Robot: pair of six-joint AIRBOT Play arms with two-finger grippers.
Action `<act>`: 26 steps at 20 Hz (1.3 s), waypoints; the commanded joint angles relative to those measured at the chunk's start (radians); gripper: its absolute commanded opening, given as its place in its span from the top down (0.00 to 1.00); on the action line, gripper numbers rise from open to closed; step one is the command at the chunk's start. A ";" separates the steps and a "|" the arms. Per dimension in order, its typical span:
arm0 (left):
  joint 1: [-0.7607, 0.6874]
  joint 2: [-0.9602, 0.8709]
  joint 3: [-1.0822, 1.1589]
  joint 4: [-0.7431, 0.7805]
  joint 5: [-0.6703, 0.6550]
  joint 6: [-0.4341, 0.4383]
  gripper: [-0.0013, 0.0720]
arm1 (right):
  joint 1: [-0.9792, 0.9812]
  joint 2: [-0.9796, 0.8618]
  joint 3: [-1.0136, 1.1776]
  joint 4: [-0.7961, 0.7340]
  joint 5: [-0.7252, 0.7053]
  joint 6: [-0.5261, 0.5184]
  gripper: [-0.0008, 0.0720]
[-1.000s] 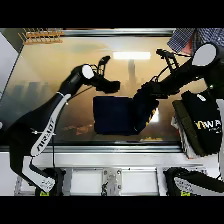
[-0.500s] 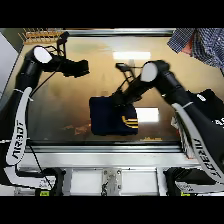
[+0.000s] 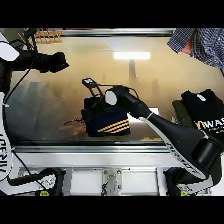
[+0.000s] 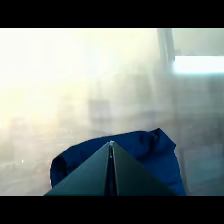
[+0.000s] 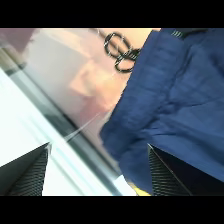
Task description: Fold the clothes and pants, and hang the long-sleeved shirts on hangers.
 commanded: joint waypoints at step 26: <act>-0.152 0.254 -0.623 -0.010 0.192 0.045 0.98 | -0.379 -0.035 -0.637 0.871 -0.103 -0.726 0.95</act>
